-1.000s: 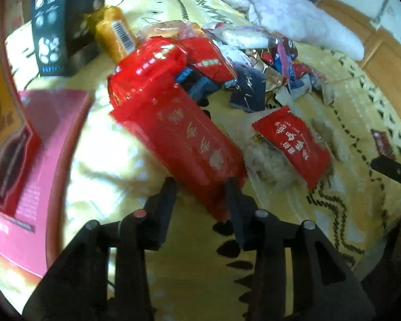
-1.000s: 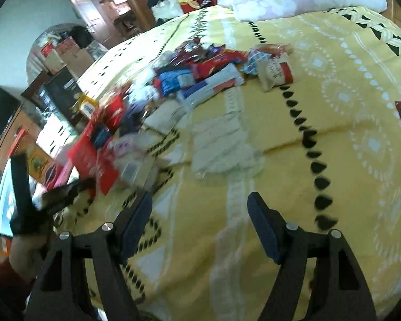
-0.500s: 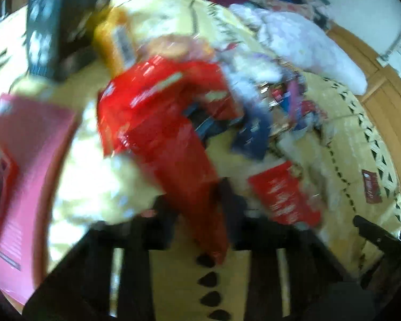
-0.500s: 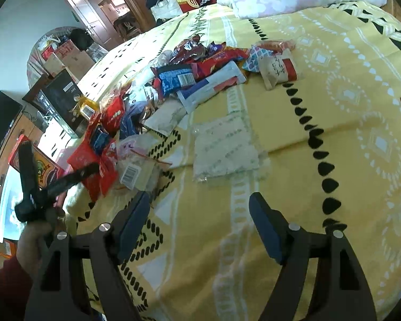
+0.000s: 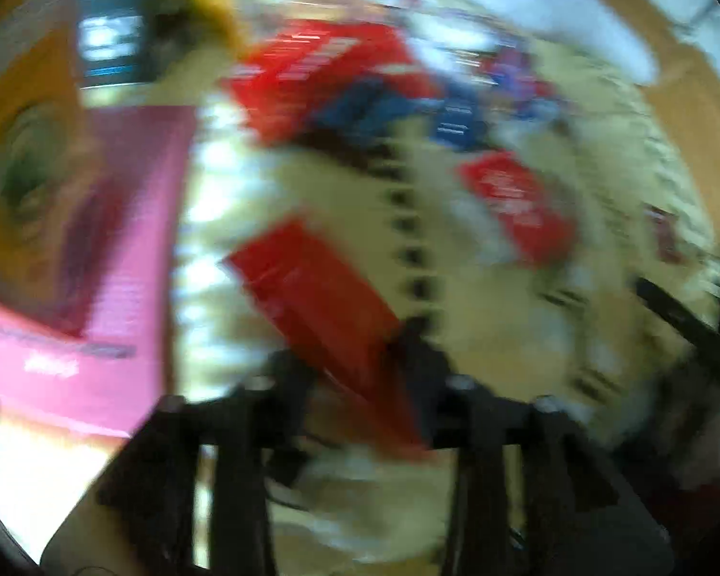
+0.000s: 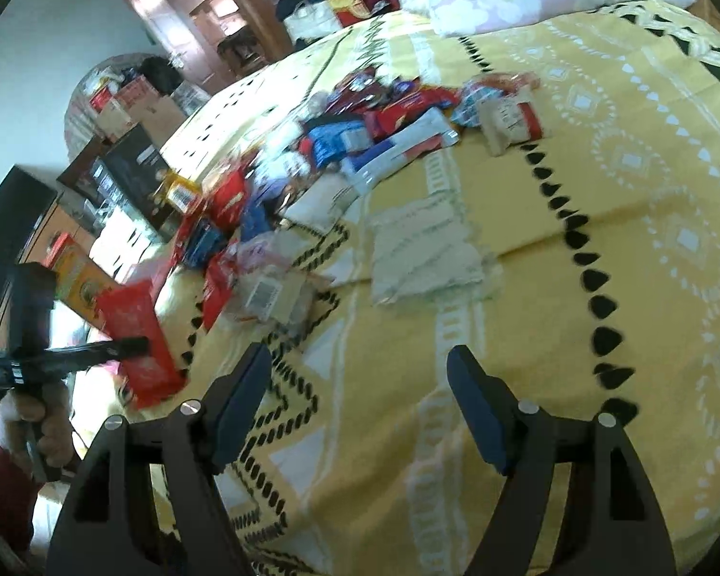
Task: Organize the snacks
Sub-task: 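Grasp the red cake packet with the left tool while the right tool grasps the clear biscuit packet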
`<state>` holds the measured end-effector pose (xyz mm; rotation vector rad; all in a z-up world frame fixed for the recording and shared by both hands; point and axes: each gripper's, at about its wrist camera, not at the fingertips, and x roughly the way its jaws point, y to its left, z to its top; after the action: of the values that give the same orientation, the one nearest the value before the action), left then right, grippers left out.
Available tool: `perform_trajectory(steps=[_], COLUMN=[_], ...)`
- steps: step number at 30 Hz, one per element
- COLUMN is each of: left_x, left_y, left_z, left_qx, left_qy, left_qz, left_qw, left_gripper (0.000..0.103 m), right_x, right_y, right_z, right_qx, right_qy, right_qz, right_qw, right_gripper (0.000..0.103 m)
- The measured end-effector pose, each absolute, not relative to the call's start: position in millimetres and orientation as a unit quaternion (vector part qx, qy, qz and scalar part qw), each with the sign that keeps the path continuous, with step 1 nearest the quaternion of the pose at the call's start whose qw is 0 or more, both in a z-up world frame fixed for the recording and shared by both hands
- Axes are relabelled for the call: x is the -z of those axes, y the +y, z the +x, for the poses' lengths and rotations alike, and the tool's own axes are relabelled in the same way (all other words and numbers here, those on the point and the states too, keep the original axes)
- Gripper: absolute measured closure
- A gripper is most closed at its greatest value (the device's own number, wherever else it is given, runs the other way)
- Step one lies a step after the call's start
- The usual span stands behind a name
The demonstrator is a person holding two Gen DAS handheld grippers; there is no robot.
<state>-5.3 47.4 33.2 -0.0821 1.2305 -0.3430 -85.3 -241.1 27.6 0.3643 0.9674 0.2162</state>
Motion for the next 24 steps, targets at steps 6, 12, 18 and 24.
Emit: perform_trajectory(steps=[6,12,18,24], left_x=[-54.0,-38.5,-22.1,-14.8], left_y=[51.2,50.9,60.5,-2.5], left_z=[-32.2,-36.6,-14.4,18.6], left_qx=[0.092,0.077,0.044,0.199], left_qy=[0.499,0.521,0.522,0.512], left_qz=[-0.04,-0.074,-0.103,-0.018], left_qw=[0.861,0.847,0.846,0.835], left_gripper=[0.03,0.028,0.027,0.029], right_x=[-13.8,7.7,12.1,-20.9], right_y=[-216.9,-196.0,-190.2,-201.3], right_z=[-59.1,-15.5,-7.3,-39.6], right_qx=[-0.166,-0.155,-0.14,-0.142], right_qy=[0.479,0.487,0.482,0.451], right_qz=[0.225,0.268,0.243,0.191], right_qw=[0.832,0.816,0.83,0.86], right_gripper=[0.023,0.023,0.052,0.057])
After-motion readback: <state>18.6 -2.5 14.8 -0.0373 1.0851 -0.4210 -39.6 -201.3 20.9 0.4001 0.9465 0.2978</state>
